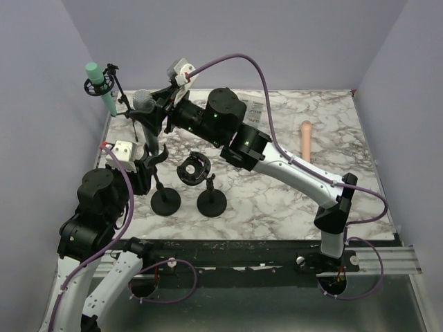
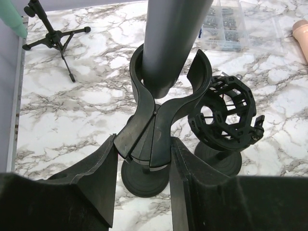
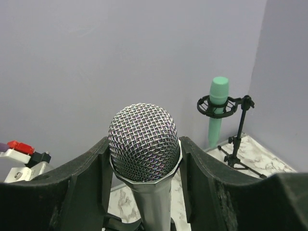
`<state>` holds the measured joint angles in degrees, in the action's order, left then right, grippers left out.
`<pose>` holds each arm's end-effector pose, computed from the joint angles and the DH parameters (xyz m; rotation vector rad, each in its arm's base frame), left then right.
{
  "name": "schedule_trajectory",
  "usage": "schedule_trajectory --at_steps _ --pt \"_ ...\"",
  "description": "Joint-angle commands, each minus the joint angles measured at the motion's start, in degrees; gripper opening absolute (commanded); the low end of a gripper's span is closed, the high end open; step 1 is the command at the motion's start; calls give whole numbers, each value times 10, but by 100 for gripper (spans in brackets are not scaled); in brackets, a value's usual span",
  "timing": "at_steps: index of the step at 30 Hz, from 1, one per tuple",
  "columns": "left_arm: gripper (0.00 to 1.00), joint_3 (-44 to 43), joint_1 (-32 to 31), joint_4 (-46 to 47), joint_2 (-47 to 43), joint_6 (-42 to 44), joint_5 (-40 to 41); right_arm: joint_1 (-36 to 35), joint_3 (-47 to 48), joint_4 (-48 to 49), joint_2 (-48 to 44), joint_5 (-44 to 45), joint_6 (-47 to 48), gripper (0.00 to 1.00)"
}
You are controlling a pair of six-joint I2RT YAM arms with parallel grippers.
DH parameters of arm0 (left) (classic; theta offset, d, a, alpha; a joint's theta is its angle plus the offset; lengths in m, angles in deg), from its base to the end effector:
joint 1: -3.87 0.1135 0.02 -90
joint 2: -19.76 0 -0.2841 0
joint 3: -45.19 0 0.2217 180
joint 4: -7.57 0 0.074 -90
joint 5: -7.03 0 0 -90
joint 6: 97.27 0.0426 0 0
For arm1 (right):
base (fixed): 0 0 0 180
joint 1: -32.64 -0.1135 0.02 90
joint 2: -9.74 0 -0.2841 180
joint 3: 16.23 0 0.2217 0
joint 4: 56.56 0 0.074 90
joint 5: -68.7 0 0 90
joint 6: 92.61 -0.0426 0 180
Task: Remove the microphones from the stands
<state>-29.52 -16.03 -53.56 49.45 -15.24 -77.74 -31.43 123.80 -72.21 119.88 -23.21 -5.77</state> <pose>0.0406 -0.0106 0.3787 0.1296 1.8539 -0.2540 0.1837 0.3811 0.5194 -0.7322 1.1864 1.0113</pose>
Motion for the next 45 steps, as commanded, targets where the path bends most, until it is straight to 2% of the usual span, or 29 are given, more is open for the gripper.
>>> schedule_trajectory --at_steps 1,7,16,23,26,27,31,35,41,45 --pt "0 17 -3 -31 -7 -3 -35 -3 -49 103 -77 63 12 1" --pt "0 17 -3 -30 -10 -3 -29 -3 -192 207 -180 120 59 1" --pt "0 15 -3 -31 -9 -8 -25 -3 -390 274 -334 261 131 1" --pt "53 -7 -3 -36 -1 -20 -27 -3 -521 284 -442 335 152 1" --pt "69 -22 -3 -41 2 -22 -25 -3 -553 260 -463 364 159 1" --pt "80 -27 -3 -43 3 -24 -24 -3 -563 253 -467 376 162 1" --pt "98 -51 -3 -47 7 -28 -30 -3 -596 228 -472 437 184 1" --pt "98 -75 -3 -43 14 -28 -34 -1 -623 212 -467 492 203 1" --pt "98 -125 -3 -47 47 -21 -6 1 -653 185 -469 502 185 1" --pt "90 -129 -3 -39 64 -14 -6 1 -658 176 -474 493 174 1"
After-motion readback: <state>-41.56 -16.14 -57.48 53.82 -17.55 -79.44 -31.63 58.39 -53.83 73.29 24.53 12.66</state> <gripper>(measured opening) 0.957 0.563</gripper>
